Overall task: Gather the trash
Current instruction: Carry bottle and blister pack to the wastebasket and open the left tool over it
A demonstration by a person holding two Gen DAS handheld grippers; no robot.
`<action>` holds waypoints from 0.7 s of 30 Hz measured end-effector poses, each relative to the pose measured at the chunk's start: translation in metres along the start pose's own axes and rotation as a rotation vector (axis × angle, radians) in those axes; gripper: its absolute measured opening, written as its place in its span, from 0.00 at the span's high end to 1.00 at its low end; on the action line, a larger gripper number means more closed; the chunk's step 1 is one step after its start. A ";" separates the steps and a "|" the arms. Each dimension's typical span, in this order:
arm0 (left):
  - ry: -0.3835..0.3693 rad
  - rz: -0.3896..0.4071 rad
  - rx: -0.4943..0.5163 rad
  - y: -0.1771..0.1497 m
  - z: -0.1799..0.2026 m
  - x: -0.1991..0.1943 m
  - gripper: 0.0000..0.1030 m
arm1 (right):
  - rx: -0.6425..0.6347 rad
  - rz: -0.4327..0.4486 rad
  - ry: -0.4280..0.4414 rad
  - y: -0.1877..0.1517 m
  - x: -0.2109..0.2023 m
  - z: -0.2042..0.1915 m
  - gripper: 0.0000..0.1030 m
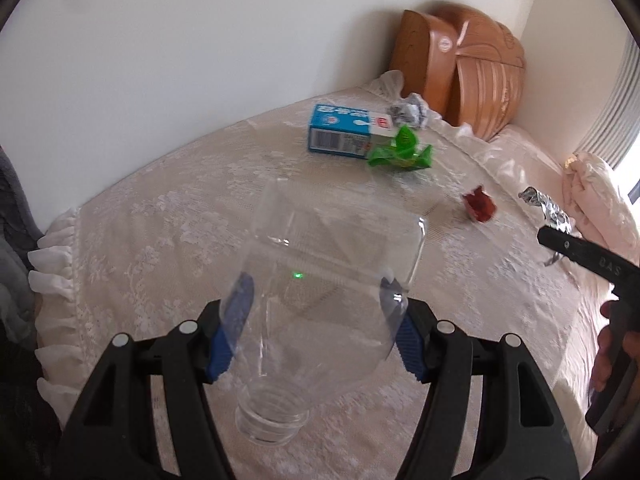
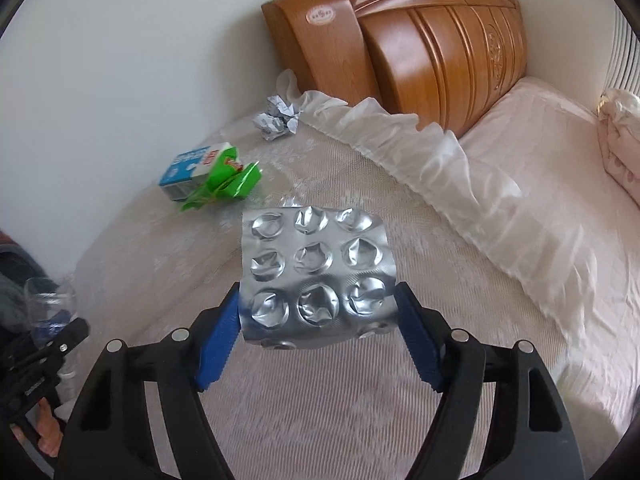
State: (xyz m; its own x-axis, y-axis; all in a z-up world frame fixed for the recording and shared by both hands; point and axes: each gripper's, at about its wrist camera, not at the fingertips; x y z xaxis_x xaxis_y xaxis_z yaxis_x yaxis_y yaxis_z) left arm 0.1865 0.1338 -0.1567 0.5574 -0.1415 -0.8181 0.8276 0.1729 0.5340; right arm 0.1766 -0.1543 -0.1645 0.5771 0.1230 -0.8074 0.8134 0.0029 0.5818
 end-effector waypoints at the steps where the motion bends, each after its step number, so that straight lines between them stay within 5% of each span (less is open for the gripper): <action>1: -0.005 0.002 0.008 -0.004 0.004 -0.005 0.38 | 0.001 0.003 0.000 -0.009 -0.010 0.001 0.28; 11: -0.113 -0.021 0.131 -0.072 0.086 -0.069 0.38 | 0.102 -0.027 -0.023 -0.133 -0.124 0.042 0.28; 21: -0.375 -0.125 0.339 -0.184 0.230 -0.120 0.38 | 0.228 -0.030 -0.206 -0.264 -0.227 0.120 0.28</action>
State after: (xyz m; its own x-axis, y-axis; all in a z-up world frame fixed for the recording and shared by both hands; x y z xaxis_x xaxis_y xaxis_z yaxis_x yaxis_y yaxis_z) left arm -0.0176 -0.1051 -0.1074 0.3868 -0.4909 -0.7806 0.8297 -0.1841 0.5270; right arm -0.1598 -0.3016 -0.1465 0.5365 -0.0772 -0.8403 0.8124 -0.2222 0.5391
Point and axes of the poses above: each gripper's, at about its wrist camera, not at the fingertips, and x roughly the way its jaws point, z to its right, y to its top, and after that the axes turned 13 degrees about -x, right-handed
